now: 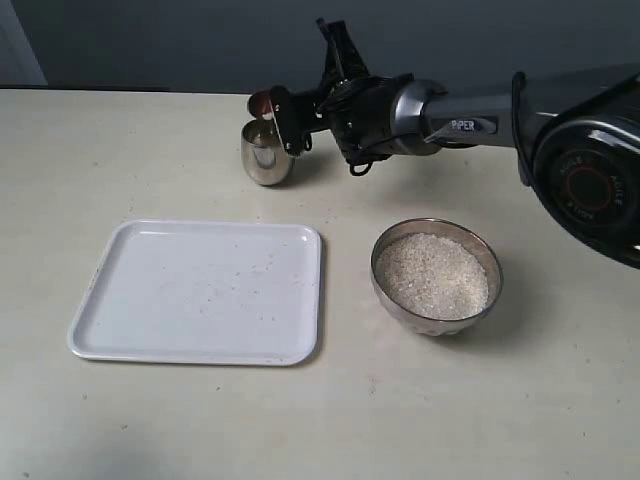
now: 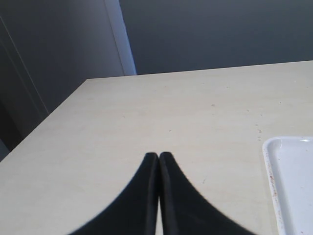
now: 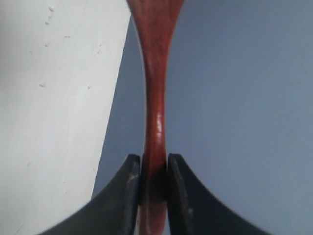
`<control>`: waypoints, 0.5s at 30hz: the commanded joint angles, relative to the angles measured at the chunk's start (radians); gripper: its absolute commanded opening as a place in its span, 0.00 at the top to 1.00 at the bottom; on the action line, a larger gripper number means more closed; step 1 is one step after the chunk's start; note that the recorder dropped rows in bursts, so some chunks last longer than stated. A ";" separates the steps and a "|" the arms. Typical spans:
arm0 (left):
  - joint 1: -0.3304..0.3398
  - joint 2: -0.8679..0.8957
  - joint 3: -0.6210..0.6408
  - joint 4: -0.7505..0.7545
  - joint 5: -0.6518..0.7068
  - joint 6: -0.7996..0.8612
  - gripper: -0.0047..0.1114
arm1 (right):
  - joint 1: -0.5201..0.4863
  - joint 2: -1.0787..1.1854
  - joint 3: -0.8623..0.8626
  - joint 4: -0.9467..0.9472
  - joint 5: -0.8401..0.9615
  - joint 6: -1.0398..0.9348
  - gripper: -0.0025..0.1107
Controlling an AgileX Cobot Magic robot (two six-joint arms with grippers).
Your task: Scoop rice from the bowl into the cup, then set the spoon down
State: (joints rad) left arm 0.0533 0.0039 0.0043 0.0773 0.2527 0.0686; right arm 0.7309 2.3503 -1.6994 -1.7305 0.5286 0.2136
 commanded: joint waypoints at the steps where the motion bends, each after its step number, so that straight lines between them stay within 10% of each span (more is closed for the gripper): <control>1: -0.007 -0.004 -0.004 0.003 -0.014 -0.004 0.96 | 0.002 -0.004 0.005 -0.014 0.019 0.007 0.98; 15: -0.017 -0.004 -0.004 0.003 -0.014 -0.004 0.96 | 0.028 -0.016 0.005 -0.014 0.041 0.083 0.98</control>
State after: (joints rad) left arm 0.0424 0.0039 0.0043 0.0773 0.2527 0.0686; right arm 0.7531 2.3503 -1.6994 -1.7368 0.5525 0.2533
